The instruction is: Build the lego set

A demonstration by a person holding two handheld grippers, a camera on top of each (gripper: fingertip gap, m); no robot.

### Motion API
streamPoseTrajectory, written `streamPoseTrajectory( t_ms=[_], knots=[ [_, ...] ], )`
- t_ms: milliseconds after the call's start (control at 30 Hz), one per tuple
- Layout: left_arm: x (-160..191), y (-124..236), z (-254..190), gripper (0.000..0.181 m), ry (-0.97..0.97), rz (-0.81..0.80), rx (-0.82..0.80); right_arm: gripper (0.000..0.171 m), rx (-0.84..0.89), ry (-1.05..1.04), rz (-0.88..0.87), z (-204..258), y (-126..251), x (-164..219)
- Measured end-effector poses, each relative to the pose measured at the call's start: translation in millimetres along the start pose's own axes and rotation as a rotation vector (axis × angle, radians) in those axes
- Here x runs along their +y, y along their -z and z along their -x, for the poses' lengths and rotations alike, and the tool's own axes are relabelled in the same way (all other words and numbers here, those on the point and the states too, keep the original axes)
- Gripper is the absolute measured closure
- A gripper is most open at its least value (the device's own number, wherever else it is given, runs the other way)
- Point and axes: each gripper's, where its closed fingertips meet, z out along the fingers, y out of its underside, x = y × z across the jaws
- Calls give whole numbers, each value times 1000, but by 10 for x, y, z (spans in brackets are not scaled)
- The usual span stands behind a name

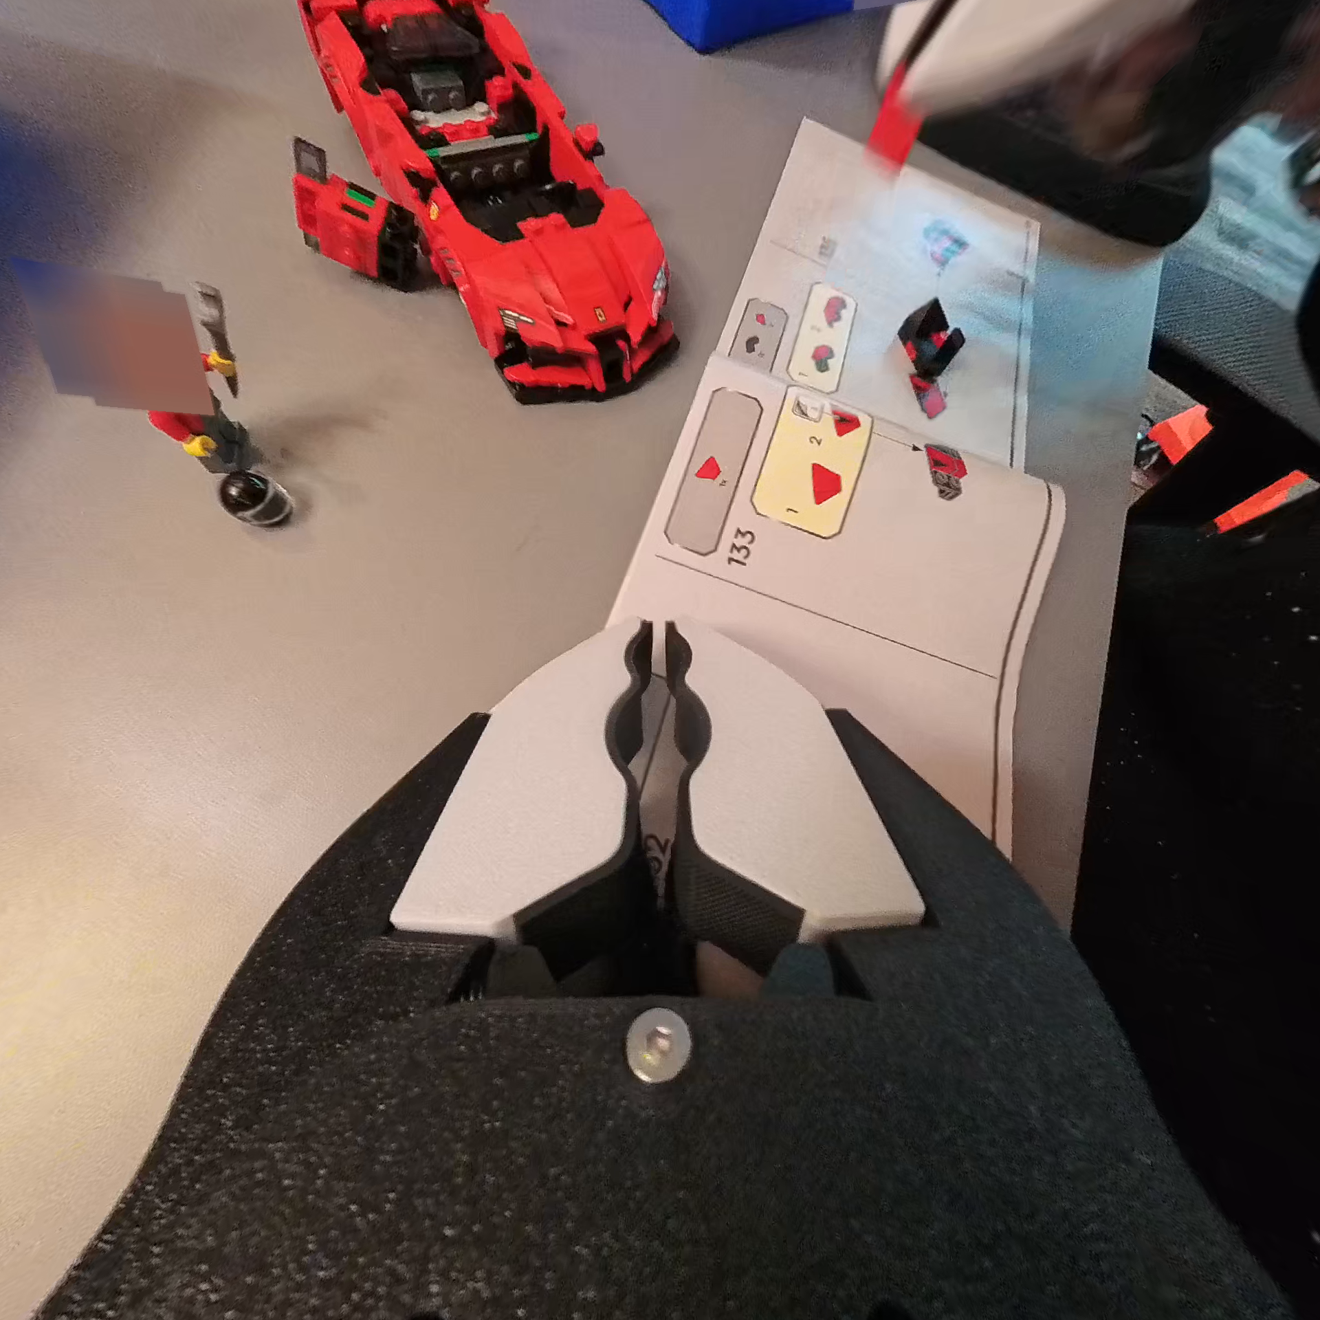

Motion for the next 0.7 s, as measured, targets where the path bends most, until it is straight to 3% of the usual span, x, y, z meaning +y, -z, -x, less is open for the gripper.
streamPoseTrajectory(
  t_ms=[133,267,367,567,700],
  knots=[
    [-137,24,55,178,5,-21,1,170,288,-21,-39,-648,962,-14],
    [-305,56,209,178,33,-48,-67,170,564,-42,-5,-1324,1926,220],
    [-457,48,298,178,66,-90,-113,170,696,-67,25,-1793,2440,454],
    [-819,-121,307,178,86,-116,-125,170,623,-144,87,-2262,2587,860],
    [-1047,-293,286,178,29,-68,-140,151,578,-154,100,-2329,2602,980]
  ],
)
